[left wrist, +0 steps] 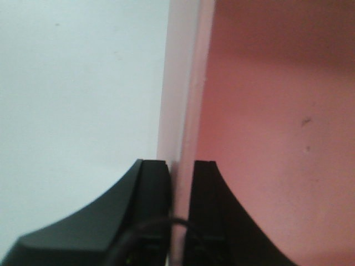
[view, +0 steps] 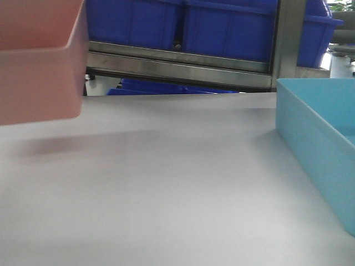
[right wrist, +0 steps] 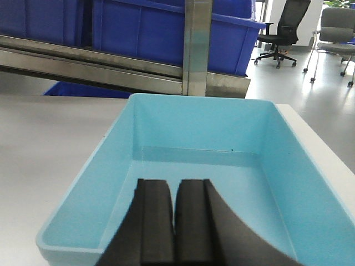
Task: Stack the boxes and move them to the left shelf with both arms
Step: 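Lift the pink bin with the left gripper and carry it toward center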
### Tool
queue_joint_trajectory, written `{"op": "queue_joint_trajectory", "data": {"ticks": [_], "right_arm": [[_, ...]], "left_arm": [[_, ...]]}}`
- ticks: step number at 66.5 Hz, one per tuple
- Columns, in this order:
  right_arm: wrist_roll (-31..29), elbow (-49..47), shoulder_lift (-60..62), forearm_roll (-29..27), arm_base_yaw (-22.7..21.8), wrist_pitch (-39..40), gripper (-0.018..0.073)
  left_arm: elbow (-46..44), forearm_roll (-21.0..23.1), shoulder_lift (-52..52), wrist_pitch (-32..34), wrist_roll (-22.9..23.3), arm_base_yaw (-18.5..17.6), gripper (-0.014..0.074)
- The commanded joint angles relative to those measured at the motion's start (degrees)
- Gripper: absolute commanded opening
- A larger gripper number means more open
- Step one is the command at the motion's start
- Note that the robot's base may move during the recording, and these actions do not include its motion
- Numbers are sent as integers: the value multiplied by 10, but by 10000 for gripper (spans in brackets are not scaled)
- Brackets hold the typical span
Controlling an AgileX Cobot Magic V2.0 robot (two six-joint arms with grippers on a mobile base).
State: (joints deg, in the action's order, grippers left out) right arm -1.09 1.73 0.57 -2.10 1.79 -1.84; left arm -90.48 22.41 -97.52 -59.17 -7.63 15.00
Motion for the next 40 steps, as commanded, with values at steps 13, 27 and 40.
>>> {"op": "queue_joint_trajectory", "data": {"ticks": [13,27,40], "right_arm": [[-1,-11,12,4,1,54,50],[-1,-11,12,4,1,54,50],[-1,-11,12,4,1,54,50]], "left_arm": [[-19,49,59,-1,67,-93,-4],[-19,2,45,45,145,-173,-4],[-19,-50,19,86,193,-237,-4]]}}
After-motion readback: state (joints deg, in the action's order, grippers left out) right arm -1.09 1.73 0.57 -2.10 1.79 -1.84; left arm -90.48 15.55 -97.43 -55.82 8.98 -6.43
